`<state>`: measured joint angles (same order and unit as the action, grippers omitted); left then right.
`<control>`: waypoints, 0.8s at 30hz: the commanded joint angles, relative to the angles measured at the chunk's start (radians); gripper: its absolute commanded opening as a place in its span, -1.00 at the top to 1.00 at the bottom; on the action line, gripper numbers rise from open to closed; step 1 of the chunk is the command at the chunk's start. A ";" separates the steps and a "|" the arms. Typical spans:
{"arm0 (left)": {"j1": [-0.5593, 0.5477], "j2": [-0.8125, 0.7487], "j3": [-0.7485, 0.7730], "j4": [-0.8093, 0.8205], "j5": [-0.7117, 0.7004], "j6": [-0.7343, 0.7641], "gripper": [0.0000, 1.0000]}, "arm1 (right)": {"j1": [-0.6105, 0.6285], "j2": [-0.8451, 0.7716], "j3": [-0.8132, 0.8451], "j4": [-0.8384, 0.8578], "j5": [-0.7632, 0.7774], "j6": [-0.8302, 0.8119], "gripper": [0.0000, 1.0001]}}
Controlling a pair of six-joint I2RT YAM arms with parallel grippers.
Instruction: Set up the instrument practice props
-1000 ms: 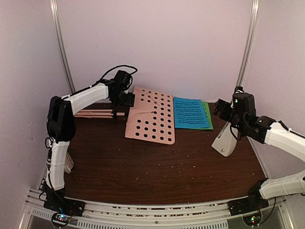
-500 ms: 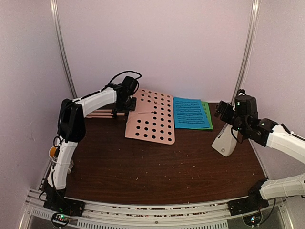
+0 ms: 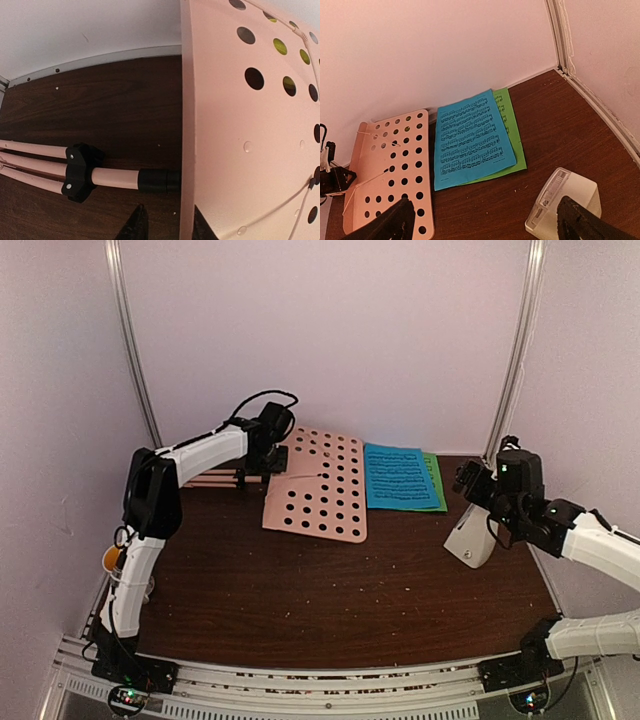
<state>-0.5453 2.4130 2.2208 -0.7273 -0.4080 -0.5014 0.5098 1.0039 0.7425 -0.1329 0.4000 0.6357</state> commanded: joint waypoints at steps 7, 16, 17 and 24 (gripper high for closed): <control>0.002 0.051 0.045 0.006 -0.003 -0.048 0.61 | -0.005 -0.044 -0.029 0.019 0.028 -0.006 -1.00; 0.004 0.047 0.046 -0.011 0.012 -0.073 0.88 | -0.006 -0.076 -0.048 0.016 0.040 -0.011 -1.00; 0.004 0.037 0.044 -0.010 0.016 -0.079 0.92 | -0.007 -0.077 -0.049 0.014 0.040 -0.012 -1.00; 0.010 -0.080 0.042 0.022 -0.011 -0.110 1.00 | -0.007 -0.088 -0.043 0.014 0.030 -0.011 -1.00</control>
<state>-0.5507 2.4413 2.2501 -0.7322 -0.3923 -0.5564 0.5079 0.9348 0.7029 -0.1226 0.4164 0.6315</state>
